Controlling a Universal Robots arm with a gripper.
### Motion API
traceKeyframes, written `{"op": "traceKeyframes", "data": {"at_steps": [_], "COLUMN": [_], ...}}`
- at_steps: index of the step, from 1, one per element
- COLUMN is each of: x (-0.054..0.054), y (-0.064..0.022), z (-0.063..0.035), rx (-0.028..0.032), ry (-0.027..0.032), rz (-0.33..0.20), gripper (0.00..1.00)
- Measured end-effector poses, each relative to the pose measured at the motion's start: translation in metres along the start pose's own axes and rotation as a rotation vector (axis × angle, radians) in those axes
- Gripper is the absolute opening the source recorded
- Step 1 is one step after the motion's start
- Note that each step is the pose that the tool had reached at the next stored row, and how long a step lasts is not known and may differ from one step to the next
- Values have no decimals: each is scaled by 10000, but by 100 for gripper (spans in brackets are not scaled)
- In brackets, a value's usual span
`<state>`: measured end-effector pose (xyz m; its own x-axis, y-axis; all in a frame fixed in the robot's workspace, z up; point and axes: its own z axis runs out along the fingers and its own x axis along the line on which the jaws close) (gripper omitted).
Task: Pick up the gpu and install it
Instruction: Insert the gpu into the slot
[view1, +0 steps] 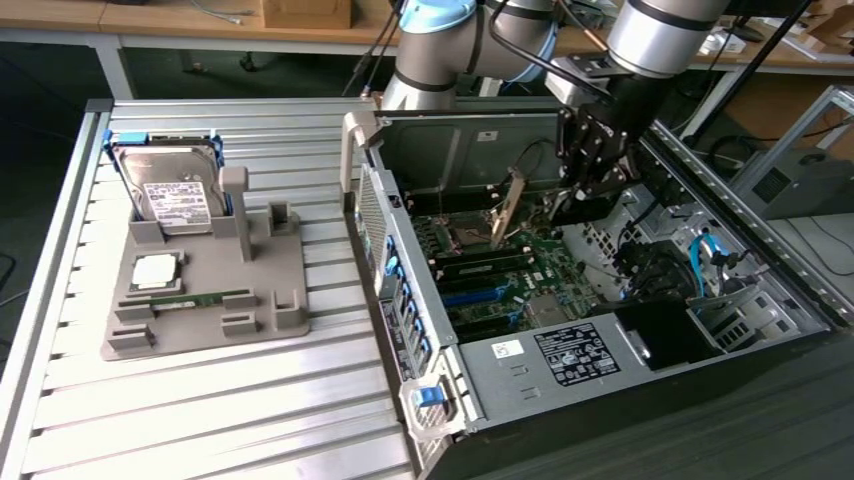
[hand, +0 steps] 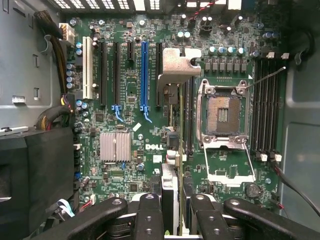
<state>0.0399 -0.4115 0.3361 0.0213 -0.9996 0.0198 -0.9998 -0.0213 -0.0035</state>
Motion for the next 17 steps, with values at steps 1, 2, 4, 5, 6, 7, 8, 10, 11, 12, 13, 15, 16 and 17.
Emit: {"op": "traceKeyframes", "data": {"at_steps": [1, 2, 4, 5, 6, 7, 8, 10, 11, 12, 13, 15, 16, 17], "x": [0, 0, 1, 1, 2, 2, 3, 3, 4, 4, 4, 4, 5, 5], "y": [1, 1, 3, 3, 4, 5, 7, 9, 10, 10, 11, 13, 14, 14], "z": [2, 4, 8, 10, 12, 14, 17, 23, 25, 28, 30, 34, 36, 39], "rx": [0, 0, 0, 0, 0, 0, 0, 0, 0, 0, 0, 0, 0, 0], "ry": [0, -1, 0, -1, 0, 0, 0, 0, 0, 0, 0, 0, -1, 0], "rz": [0, 1, 0, 1, 1, 1, 0, 0, 1, 0, 0, 1, 1, 0], "gripper": [27, 27, 27, 27, 27, 27, 27, 27, 27, 27, 27, 27, 27, 27]}}
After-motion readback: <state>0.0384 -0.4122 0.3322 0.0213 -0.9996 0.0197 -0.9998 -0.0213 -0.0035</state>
